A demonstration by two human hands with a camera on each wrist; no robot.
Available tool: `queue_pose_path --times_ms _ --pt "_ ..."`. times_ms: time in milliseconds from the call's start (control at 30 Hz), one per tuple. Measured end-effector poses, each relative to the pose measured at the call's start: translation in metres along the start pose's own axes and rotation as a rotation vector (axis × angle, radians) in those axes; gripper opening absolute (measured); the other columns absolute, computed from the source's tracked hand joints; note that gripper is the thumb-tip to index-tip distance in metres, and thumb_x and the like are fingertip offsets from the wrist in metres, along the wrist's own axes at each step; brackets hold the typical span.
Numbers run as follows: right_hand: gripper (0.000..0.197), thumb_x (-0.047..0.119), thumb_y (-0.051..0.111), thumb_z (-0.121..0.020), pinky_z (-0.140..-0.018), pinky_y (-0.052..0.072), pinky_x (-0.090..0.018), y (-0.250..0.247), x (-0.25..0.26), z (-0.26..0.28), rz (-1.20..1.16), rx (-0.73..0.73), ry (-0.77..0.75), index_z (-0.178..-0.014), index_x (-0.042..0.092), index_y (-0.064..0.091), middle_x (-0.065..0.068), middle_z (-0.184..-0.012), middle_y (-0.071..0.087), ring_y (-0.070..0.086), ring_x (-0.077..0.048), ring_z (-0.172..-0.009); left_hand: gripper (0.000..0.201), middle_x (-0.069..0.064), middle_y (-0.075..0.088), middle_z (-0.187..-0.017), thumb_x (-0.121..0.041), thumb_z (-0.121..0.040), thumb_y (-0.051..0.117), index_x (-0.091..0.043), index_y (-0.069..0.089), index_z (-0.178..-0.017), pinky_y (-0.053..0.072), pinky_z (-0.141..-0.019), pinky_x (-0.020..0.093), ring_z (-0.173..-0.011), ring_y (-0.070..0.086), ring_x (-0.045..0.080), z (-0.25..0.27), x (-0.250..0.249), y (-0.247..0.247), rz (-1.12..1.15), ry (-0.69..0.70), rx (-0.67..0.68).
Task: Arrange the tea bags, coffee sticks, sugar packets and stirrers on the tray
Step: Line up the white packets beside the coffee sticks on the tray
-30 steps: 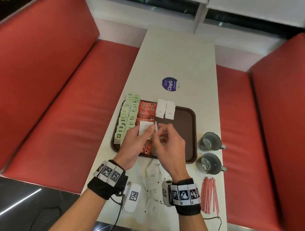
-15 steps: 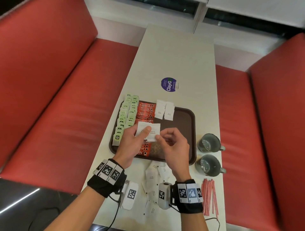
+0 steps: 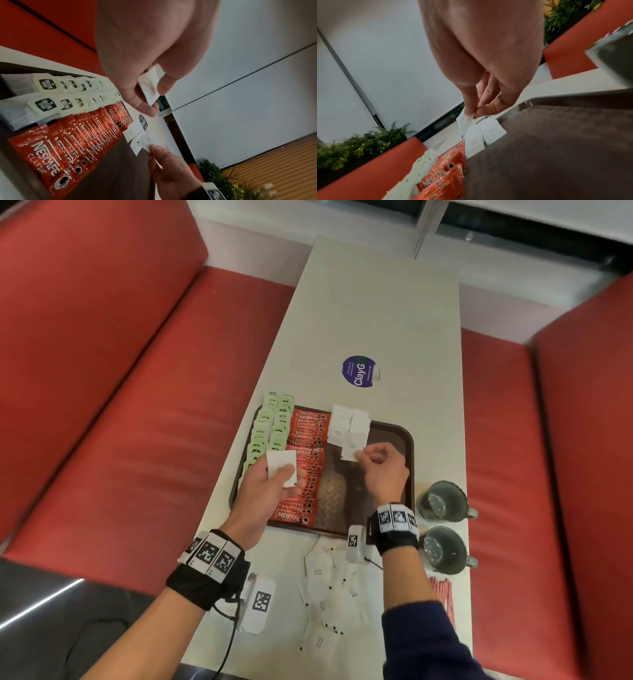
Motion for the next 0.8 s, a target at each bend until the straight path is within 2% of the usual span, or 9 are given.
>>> queue_pose_path --times_ms 67,167,300,400,467,633,733,800 --pt "0.014 0.018 0.089 -0.091 -0.085 0.054 -0.020 0.014 -0.002 -0.020 0.049 -0.008 -0.007 -0.098 0.018 0.076 0.006 -0.089 0.078 0.068 0.002 -0.081 0.031 0.010 0.079 -0.114 -0.007 -0.113 0.050 -0.026 0.060 -0.136 0.063 -0.098 0.039 -0.108 0.077 0.022 0.000 0.004 -0.002 0.023 -0.025 0.025" --pt "0.011 0.016 0.086 -0.093 -0.086 0.047 -0.021 0.032 -0.004 -0.040 0.099 0.017 -0.016 -0.099 0.015 0.076 0.002 -0.090 0.077 0.065 0.002 -0.078 0.038 0.012 0.078 -0.121 0.000 -0.113 0.043 -0.022 0.054 -0.143 0.060 -0.106 0.042 -0.115 0.076 0.022 0.001 0.008 -0.004 0.060 -0.060 0.049" --pt "0.011 0.015 0.085 -0.094 -0.090 0.051 -0.026 0.050 -0.009 -0.055 0.143 0.062 0.000 -0.098 0.017 0.076 0.001 -0.090 0.074 0.070 -0.014 -0.087 0.043 0.011 0.076 -0.127 0.003 -0.113 0.040 -0.017 0.048 -0.150 0.059 -0.107 0.037 -0.120 0.075 0.020 0.000 0.009 -0.005 0.073 -0.066 0.082" --pt "0.009 0.012 0.083 -0.095 -0.094 0.051 -0.028 0.059 -0.015 -0.059 0.193 0.094 0.000 -0.098 0.015 0.076 0.005 -0.082 0.068 0.068 -0.018 -0.092 0.042 0.011 0.075 -0.133 0.003 -0.113 0.040 -0.013 0.046 -0.152 0.058 -0.106 0.032 -0.125 0.072 0.022 0.000 0.008 -0.006 0.082 -0.053 0.113" --pt "0.008 0.012 0.083 -0.096 -0.097 0.053 -0.031 0.063 -0.017 -0.059 0.223 0.102 -0.003 -0.099 0.015 0.075 0.000 -0.084 0.071 0.068 -0.019 -0.092 0.040 0.011 0.075 -0.134 0.001 -0.114 0.040 -0.012 0.045 -0.151 0.057 -0.107 0.032 -0.127 0.072 0.023 0.000 0.008 -0.007 0.094 -0.044 0.119" --pt "0.008 0.011 0.079 -0.098 -0.088 0.052 -0.029 0.071 -0.015 -0.060 0.266 0.097 0.013 -0.101 0.017 0.075 -0.011 -0.104 0.074 0.066 -0.017 -0.086 0.034 0.010 0.075 -0.134 -0.004 -0.115 0.044 -0.011 0.045 -0.148 0.056 -0.110 0.033 -0.130 0.070 0.024 0.000 0.004 -0.007 0.130 -0.027 0.132" --pt "0.009 0.018 0.080 -0.099 -0.086 0.056 -0.028 0.067 -0.004 -0.052 0.280 0.043 -0.063 -0.105 0.014 0.076 -0.007 -0.104 0.075 0.072 -0.022 -0.096 0.033 0.012 0.075 -0.133 -0.005 -0.114 0.047 -0.009 0.044 -0.147 0.057 -0.109 0.034 -0.128 0.071 0.025 0.001 0.000 -0.007 0.144 -0.021 0.137" --pt "0.013 0.028 0.077 -0.101 -0.079 0.052 -0.019 0.061 0.010 -0.038 0.214 0.031 -0.140 -0.104 0.015 0.076 0.001 -0.096 0.074 0.073 -0.019 -0.096 0.032 0.014 0.075 -0.133 -0.007 -0.113 0.050 -0.008 0.045 -0.145 0.057 -0.109 0.036 -0.126 0.073 0.027 0.002 -0.002 -0.006 0.152 -0.019 0.143"
Point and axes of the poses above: each hand's wrist, its own z-axis away from the middle knuckle, its own y-axis out of the palm, x = y × z, the point moved 3 cm from there along -z, towards the middle knuckle
